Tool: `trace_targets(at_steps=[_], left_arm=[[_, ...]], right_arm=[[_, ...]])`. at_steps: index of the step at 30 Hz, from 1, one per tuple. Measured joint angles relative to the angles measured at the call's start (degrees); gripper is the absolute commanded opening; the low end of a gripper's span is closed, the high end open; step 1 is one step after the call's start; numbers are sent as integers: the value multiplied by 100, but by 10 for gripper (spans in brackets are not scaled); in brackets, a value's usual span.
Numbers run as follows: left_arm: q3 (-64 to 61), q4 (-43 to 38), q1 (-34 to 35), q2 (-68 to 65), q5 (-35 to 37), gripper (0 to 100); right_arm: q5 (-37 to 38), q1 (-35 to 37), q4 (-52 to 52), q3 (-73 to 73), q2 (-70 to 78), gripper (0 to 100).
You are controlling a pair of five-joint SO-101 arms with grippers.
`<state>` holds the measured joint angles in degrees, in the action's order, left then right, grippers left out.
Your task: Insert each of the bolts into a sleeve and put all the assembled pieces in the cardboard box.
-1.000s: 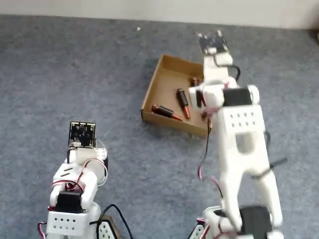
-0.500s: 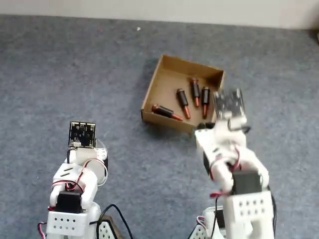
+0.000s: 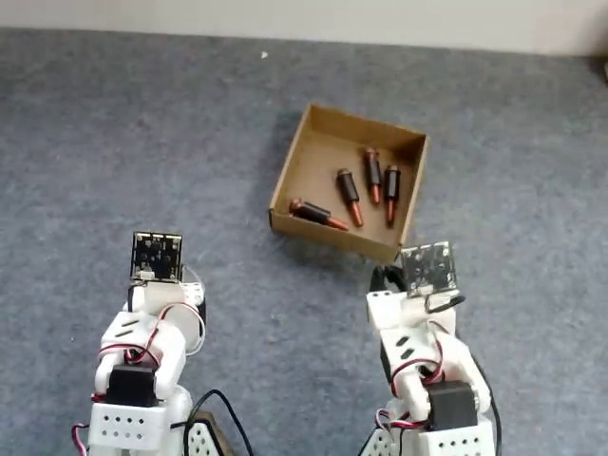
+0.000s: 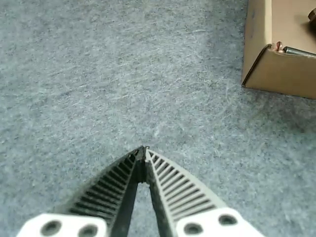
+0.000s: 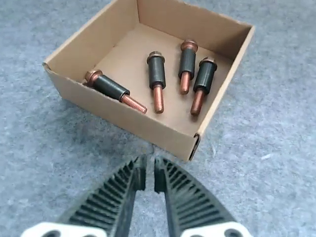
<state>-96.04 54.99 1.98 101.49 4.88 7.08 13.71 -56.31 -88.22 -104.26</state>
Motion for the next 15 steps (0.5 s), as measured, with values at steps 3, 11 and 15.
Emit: trace_targets(at_steps=[3, 11, 15], left_arm=[[0, 0, 0, 0, 0, 7], [0, 0, 0, 0, 0, 7], [0, 0, 0, 0, 0, 7]], right_arm=[[0, 0, 0, -360, 53, 23], [0, -18, 18, -738, -35, 26], [0, 0, -18, -738, -35, 23]])
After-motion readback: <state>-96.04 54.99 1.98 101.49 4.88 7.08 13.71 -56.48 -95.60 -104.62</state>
